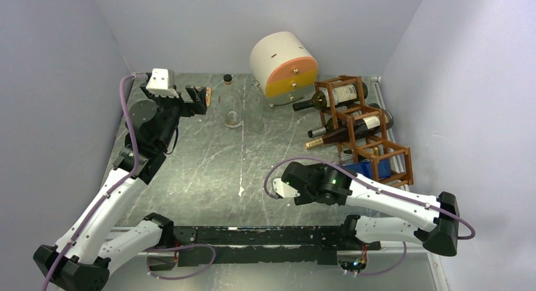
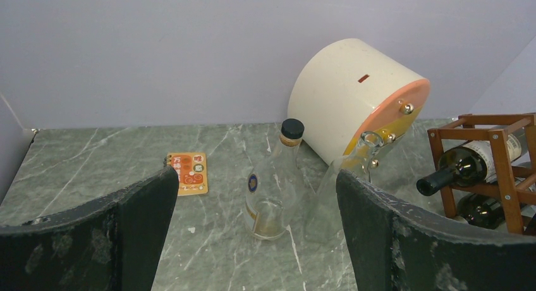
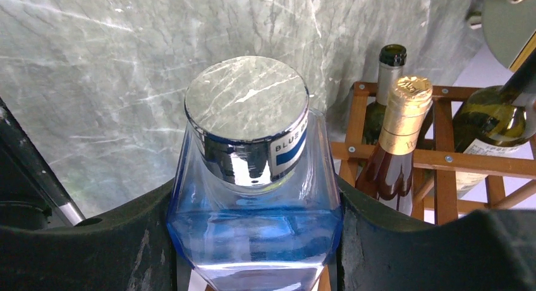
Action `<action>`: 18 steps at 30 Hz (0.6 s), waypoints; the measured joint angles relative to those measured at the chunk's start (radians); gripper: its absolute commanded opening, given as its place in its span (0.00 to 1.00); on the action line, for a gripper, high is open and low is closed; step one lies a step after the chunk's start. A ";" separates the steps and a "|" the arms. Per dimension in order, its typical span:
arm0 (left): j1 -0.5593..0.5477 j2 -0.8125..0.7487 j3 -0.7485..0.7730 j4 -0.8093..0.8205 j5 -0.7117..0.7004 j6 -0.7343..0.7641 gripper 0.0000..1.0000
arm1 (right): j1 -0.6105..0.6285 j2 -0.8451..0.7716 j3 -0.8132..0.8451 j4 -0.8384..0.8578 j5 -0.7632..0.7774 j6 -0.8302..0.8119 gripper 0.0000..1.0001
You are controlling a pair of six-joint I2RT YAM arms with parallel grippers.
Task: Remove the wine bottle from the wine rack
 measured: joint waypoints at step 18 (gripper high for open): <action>0.000 0.003 0.000 0.000 0.000 0.000 0.98 | 0.096 0.041 0.111 -0.011 -0.088 0.053 0.00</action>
